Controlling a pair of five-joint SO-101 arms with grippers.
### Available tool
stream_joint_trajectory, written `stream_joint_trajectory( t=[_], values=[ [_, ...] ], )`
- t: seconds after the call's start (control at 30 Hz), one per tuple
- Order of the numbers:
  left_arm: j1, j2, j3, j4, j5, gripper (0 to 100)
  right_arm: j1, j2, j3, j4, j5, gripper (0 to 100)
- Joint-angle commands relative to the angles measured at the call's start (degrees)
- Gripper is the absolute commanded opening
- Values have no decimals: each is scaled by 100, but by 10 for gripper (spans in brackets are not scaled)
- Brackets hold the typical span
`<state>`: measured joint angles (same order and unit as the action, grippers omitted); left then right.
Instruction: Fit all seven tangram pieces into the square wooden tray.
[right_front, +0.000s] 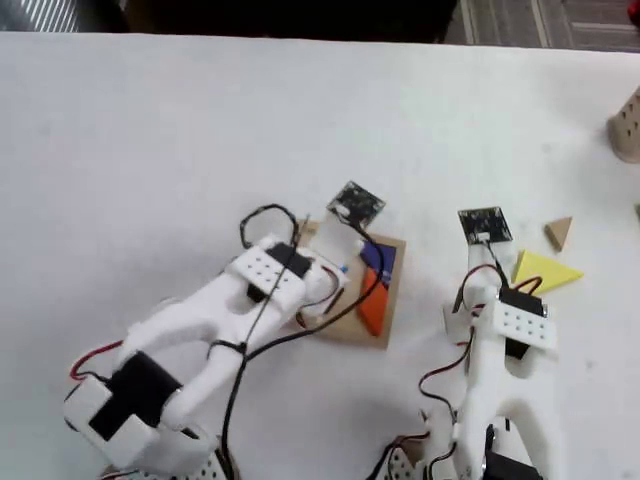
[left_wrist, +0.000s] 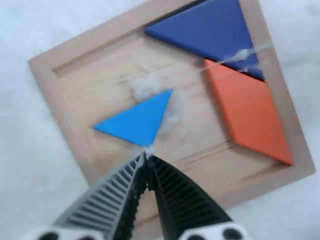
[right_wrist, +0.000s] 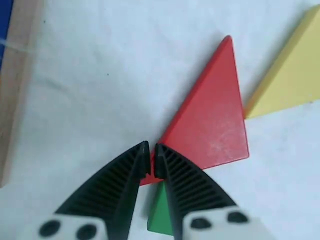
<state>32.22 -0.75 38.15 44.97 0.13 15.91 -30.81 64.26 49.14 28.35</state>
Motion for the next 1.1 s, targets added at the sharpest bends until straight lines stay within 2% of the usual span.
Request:
stream_joint_trajectory(
  t=[0.0, 0.2, 0.47, 0.7, 0.93, 1.07],
  values=[
    [180, 66, -352, -53, 88, 24, 66, 4, -62, -75, -35, 19],
    [136, 321, -457, -431, 97, 24, 75, 4, -62, -57, -26, 19],
    [-48, 1174, -1547, 299, 105, 24, 92, 4, -62, -48, -26, 19],
    [-382, 1745, -2338, 343, 105, 24, 92, 4, -62, -48, -26, 19],
    [-356, 1798, -2505, 352, 97, 24, 75, 4, -62, -66, -26, 19],
    [-365, 1376, -2347, 440, 70, 24, 75, 4, -62, -66, -26, 19]
  ],
)
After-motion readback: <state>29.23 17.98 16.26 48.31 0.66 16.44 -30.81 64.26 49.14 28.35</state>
